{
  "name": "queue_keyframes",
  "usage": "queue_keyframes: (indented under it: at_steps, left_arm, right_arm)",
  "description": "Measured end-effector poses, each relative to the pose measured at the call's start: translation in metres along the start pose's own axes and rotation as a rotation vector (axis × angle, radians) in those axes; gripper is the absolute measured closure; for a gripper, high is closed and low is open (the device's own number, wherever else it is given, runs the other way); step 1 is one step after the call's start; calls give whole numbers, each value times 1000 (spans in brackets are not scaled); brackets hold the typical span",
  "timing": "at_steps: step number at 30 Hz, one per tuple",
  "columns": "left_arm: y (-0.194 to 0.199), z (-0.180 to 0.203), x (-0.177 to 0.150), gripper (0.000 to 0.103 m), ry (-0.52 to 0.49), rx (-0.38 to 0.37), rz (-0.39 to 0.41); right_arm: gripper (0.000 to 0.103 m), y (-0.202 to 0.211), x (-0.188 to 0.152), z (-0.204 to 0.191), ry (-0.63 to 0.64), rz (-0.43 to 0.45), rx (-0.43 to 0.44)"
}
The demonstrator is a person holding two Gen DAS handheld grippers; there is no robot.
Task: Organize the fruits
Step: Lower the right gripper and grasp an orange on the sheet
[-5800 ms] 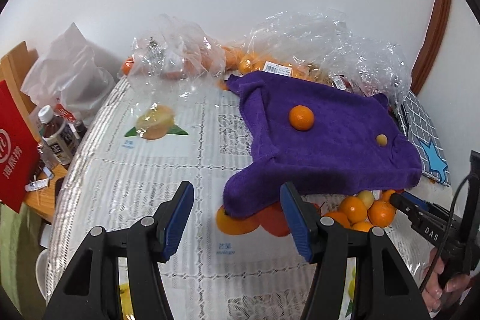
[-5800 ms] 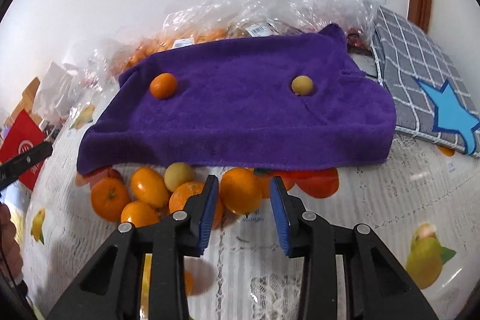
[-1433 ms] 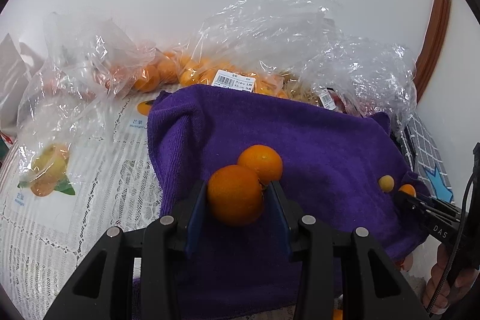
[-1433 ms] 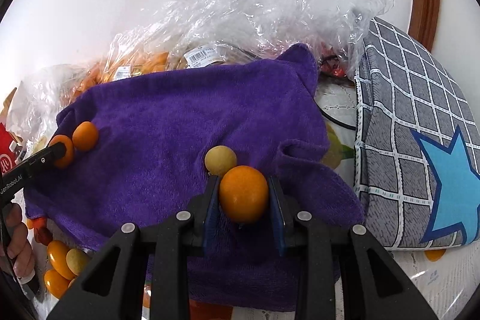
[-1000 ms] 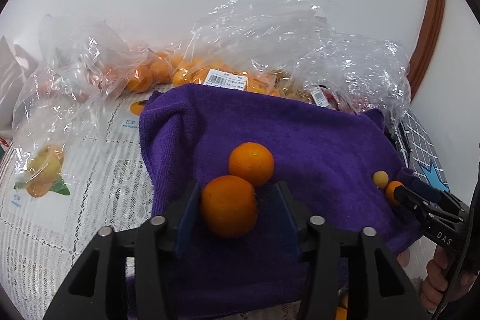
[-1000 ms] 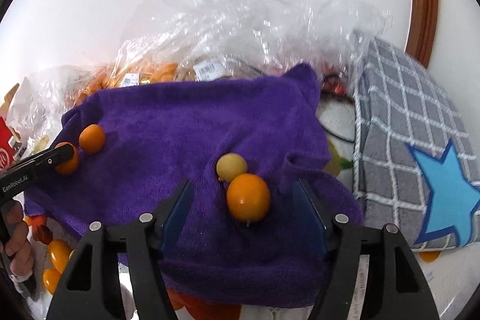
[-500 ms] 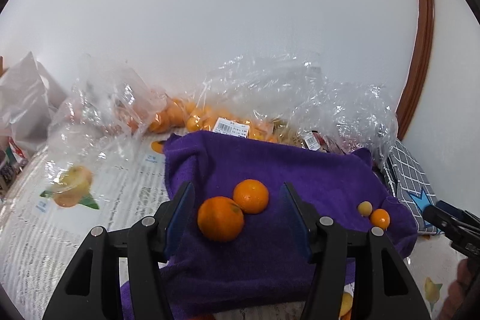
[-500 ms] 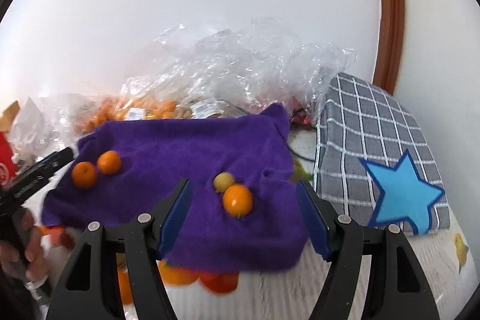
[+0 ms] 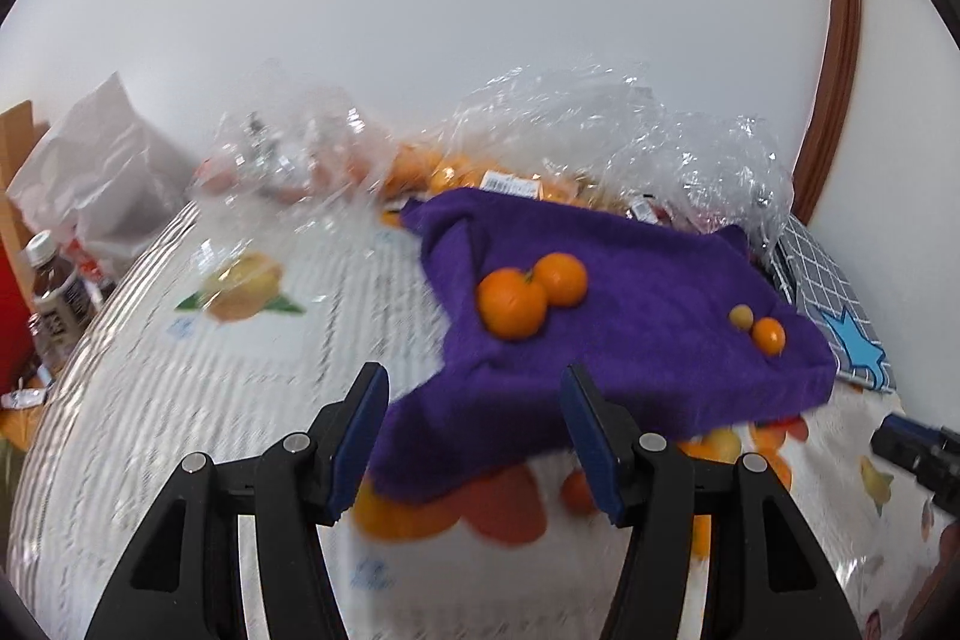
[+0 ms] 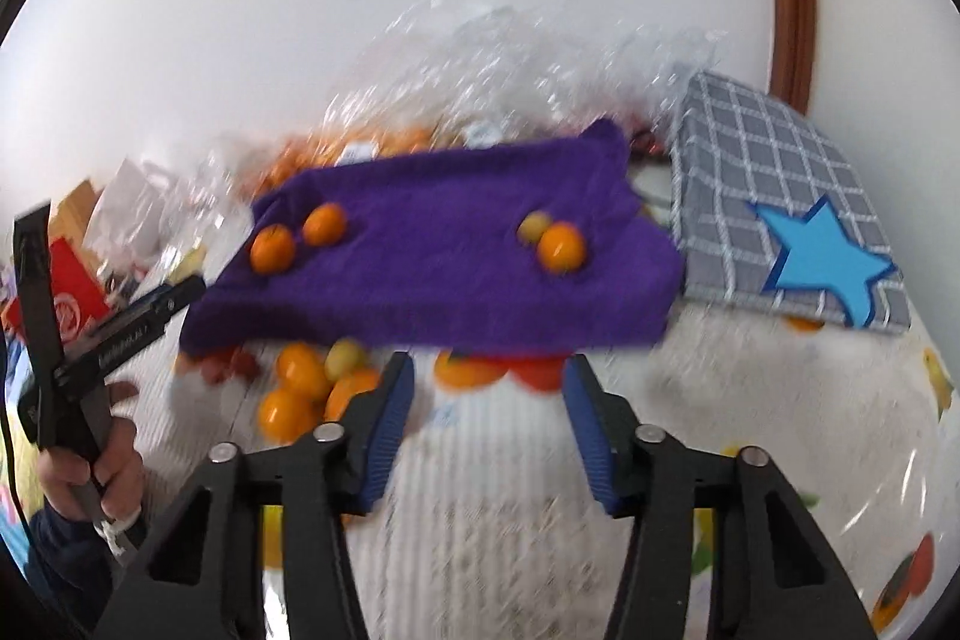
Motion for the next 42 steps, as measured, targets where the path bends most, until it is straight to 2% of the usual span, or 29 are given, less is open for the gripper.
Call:
queue_keyframes:
  at_steps: [7, 15, 17, 19, 21, 24, 28, 35, 40, 42]
  left_arm:
    - [17, -19, -12, 46, 23, -12, 3]
    - [12, -21, -16, 46, 27, -21, -28]
    - [12, -19, -17, 46, 21, -30, -35]
    - [11, -16, -19, 46, 18, -44, -48]
    - [9, -12, -21, 46, 14, -67, -66]
    - [8, -1, -26, 46, -10, -110, -94]
    - [5, 21, -37, 46, -84, -139, -139]
    - [-6, 53, -49, 47, -231, -65, -178]
    - [-17, 61, -48, 54, -259, -39, -199]
    - [-22, 63, -52, 69, -275, -31, -228]
  right_arm:
    - [57, -15, -48, -50, 50, -94, 97]
    - [57, -49, -65, -69, 71, -176, 109]
    - [62, -57, -71, -68, 64, -199, 109]
    - [68, -56, -70, -69, 75, -184, 106]
    - [70, -54, -70, -69, 81, -191, 123]
    - [70, -46, -63, -58, 75, -160, 123]
    - [70, -30, -54, -26, 91, -114, 55]
    - [70, -23, -48, 25, 94, -106, -47]
    - [70, -29, -53, 39, 52, -120, -31]
    - [70, -29, -53, 40, 39, -117, -22]
Point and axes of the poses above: each gripper's, at about its wrist camera, not at the fingertips, and y roughly against the way its jaws point, z to its right, x to its top, the point moved 10 cm from there along -y, roughly the way its jaws point, and after that the axes turned 12 degrees about x, right-handed, at the moved point
